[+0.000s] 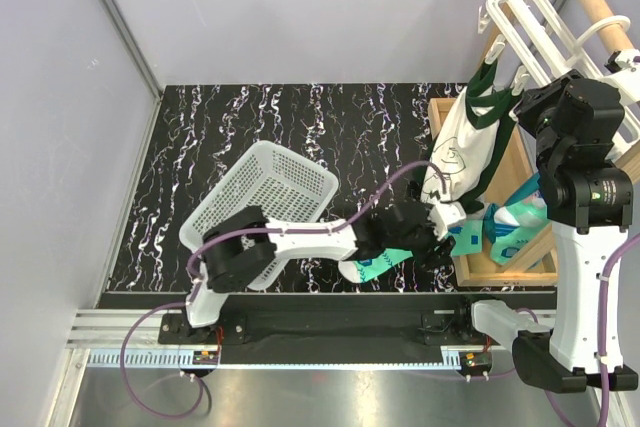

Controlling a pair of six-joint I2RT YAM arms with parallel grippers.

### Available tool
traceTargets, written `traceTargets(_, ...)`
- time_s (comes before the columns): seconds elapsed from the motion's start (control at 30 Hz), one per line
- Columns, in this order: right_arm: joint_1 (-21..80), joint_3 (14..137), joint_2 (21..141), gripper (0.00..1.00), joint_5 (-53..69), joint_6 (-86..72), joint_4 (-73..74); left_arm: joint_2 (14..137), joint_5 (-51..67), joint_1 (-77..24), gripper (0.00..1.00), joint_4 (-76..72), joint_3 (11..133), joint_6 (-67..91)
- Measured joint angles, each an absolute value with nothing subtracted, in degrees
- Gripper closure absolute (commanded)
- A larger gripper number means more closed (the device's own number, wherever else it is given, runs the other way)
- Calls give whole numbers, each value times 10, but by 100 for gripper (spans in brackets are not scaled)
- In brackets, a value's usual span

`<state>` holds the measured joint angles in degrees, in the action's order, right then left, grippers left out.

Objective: Clip the socks to the hanger
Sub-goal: Pick up the sock at the center of the board.

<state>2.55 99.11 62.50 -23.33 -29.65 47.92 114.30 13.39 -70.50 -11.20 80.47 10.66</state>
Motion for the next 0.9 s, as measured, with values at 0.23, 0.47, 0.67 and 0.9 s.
traceTargets(0.23, 25, 991, 622, 100, -232, -294, 483, 1210, 71, -714, 36, -91, 858, -51)
traceTargets(0.47, 25, 989, 620, 100, -230, -293, 482, 1263, -36, -718, 36, -137, 898, -137)
traceTargets(0.67, 25, 989, 620, 100, -230, -293, 483, 1317, -71, -727, 42, -129, 955, -161)
traceTargets(0.9, 25, 988, 620, 100, -230, -293, 482, 1318, -65, -726, 82, -131, 955, -157)
